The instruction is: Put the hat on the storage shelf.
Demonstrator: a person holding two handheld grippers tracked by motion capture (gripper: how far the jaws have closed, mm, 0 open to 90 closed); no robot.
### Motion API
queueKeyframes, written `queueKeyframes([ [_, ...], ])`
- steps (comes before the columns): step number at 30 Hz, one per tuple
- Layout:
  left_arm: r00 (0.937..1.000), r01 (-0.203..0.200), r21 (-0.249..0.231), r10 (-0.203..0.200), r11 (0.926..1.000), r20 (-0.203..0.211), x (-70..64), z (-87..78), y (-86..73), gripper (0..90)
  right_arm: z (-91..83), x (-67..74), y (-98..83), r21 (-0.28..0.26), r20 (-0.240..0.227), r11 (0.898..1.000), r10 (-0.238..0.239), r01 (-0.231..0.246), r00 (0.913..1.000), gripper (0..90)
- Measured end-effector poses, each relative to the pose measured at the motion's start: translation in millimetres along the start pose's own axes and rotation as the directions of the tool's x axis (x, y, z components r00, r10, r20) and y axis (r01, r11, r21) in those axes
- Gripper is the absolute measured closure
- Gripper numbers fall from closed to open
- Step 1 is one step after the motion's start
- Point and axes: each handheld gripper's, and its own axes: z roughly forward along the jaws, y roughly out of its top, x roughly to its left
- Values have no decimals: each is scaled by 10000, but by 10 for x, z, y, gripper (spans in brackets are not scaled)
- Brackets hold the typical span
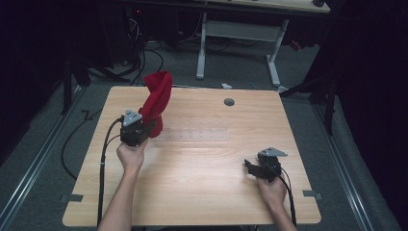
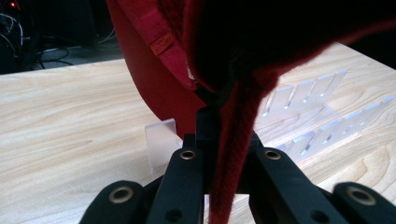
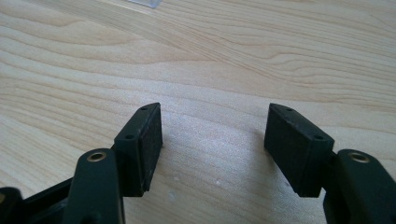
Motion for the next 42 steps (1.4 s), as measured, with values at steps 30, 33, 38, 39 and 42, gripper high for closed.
queueKeyframes([
  [30, 9991, 406, 481, -402, 9980, -92, 91, -93, -145, 842, 0, 0, 0, 3, -8, 10000, -13, 13, 10000, 371],
  [33, 9993, 350, 615, -343, 9975, -117, 81, -102, -155, 838, 0, 0, 0, 2, -10, 10000, -11, 11, 10000, 370],
  [38, 9995, 319, 811, -313, 9962, -85, 49, -112, -175, 814, 0, 0, 0, 0, -9, 10000, -9, 9, 10000, 370],
  [39, 9995, 309, 831, -304, 9961, -75, 43, -115, -178, 806, 0, 0, 0, 2, -11, 10000, -11, 11, 10000, 370],
  [42, 9995, 295, 828, -287, 9961, -109, 33, -131, -176, 770, 0, 0, 0, 3, -12, 10000, -9, 9, 10000, 369],
])
